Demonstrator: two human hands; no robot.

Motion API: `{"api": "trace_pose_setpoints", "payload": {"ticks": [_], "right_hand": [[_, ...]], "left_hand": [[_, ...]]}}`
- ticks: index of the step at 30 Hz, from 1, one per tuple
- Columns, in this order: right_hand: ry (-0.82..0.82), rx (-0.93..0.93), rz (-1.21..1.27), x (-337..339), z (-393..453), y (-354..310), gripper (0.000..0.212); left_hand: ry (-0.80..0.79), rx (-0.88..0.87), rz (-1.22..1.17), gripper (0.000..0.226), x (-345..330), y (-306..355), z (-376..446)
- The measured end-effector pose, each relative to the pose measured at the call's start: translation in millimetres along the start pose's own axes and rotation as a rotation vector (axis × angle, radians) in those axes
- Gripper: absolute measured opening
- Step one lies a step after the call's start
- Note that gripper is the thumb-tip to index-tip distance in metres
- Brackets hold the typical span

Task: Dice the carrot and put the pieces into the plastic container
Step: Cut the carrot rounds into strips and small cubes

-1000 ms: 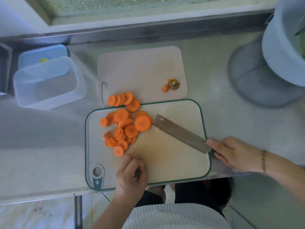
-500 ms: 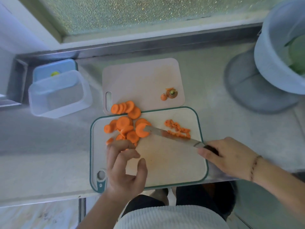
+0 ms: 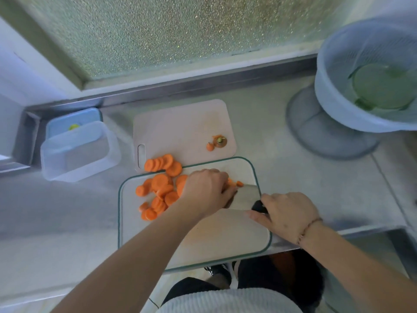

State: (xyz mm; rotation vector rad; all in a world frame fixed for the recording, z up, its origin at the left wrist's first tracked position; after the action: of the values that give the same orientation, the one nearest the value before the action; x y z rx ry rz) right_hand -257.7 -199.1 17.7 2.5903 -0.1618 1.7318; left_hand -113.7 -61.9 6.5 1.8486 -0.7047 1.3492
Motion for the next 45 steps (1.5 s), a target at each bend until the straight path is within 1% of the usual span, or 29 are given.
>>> {"api": "trace_pose_setpoints", "payload": {"ticks": [3, 7, 10, 12, 14, 16, 17, 18, 19, 21, 23, 24, 25, 27, 31, 34, 36, 38, 39, 41, 42, 43, 45], "right_hand": [[0.005, -0.011, 0.002, 1.7, 2.0, -1.4, 0.067], [0.040, -0.006, 0.003, 0.1, 3.0, 0.1, 0.074], [0.024, -0.001, -0.011, 0.8, 3.2, 0.1, 0.072], [0.022, 0.000, -0.015, 2.4, 2.3, 1.6, 0.068], [0.032, -0.013, 0.019, 0.4, -0.9, 4.1, 0.067], [0.048, -0.045, 0.087, -4.7, -7.0, 6.2, 0.071], [0.052, -0.072, 0.124, -8.0, -9.9, 7.1, 0.076], [0.051, -0.102, 0.160, -11.9, -12.7, 7.9, 0.081], [0.052, -0.129, 0.195, -16.3, -14.7, 8.4, 0.085], [0.049, -0.163, 0.251, -22.5, -17.0, 8.7, 0.088], [0.053, -0.180, 0.286, -24.9, -18.5, 8.0, 0.089], [0.058, -0.188, 0.304, -24.3, -18.7, 7.2, 0.089], [0.064, -0.197, 0.325, -24.4, -18.5, 6.1, 0.090], [0.075, -0.215, 0.380, -24.9, -18.1, 3.8, 0.090], [0.109, -0.249, 0.597, -26.6, -17.5, -3.8, 0.083], [0.131, -0.270, 0.790, -23.9, -19.5, -13.5, 0.089], [0.132, -0.290, 0.894, -21.7, -22.6, -22.5, 0.092], [0.110, -0.310, 0.999, -21.0, -28.4, -31.9, 0.085], [0.081, -0.322, 1.066, -20.9, -32.3, -36.7, 0.081], [0.003, -0.341, 1.139, -20.7, -41.7, -44.0, 0.077], [-0.023, -0.350, 1.135, -21.0, -46.8, -45.8, 0.075], [-0.040, -0.359, 1.118, -21.1, -51.9, -46.8, 0.073], [-0.058, -0.353, 1.042, -23.2, -59.6, -46.3, 0.076]], "left_hand": [[-0.035, 0.035, 0.005, 0.040, -1.6, 6.2, 11.4], [-0.058, 0.098, -0.020, 0.043, -3.9, 7.2, 25.4], [-0.041, 0.129, -0.024, 0.040, -4.9, 5.8, 27.4], [0.021, 0.126, -0.074, 0.035, -2.0, 3.1, 24.1], [0.146, 0.161, -0.198, 0.028, 6.9, -13.6, 20.0], [0.270, 0.223, -0.286, 0.019, 18.2, -47.1, 16.7], [0.311, 0.258, -0.282, 0.019, 24.6, -66.1, 14.6], [0.319, 0.292, -0.257, 0.025, 30.9, -84.9, 12.4], [0.270, 0.315, -0.219, 0.034, 36.7, -101.2, 11.2], [0.067, 0.285, -0.131, 0.042, 41.9, -123.4, 7.7], [-0.130, 0.145, 0.002, 0.048, 42.4, -130.3, 4.6], [-0.192, 0.073, 0.069, 0.048, 41.8, -130.9, 3.9], [-0.222, 0.016, 0.125, 0.046, 41.0, -130.8, 3.6], [-0.225, -0.030, 0.154, 0.042, 39.9, -130.3, 4.6], [-0.197, -0.027, 0.122, 0.038, 38.5, -129.2, 11.2], [-0.178, -0.043, 0.105, 0.031, 42.1, -125.7, 14.3], [-0.106, -0.048, 0.028, 0.022, 45.0, -125.7, 10.6], [0.079, -0.047, -0.144, 0.012, 49.4, -125.4, -0.9], [0.179, -0.015, -0.275, 0.011, 53.3, -121.9, -10.9], [0.332, 0.134, -0.590, 0.023, 57.3, -106.0, -39.2], [0.347, 0.214, -0.711, 0.030, 51.0, -94.9, -54.5], [0.325, 0.255, -0.775, 0.035, 39.4, -81.5, -69.4], [0.241, 0.235, -0.801, 0.041, 4.0, -53.1, -95.0]]}}
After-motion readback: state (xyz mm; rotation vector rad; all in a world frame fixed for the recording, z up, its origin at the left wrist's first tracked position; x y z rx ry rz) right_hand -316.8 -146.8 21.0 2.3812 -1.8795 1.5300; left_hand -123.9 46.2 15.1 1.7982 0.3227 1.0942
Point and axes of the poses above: each hand's wrist, its own z-axis towards the middle knuckle, its own x-axis out of the back of the hand, y = z × x, the point moved 2 cm from there along z, towards the middle knuckle
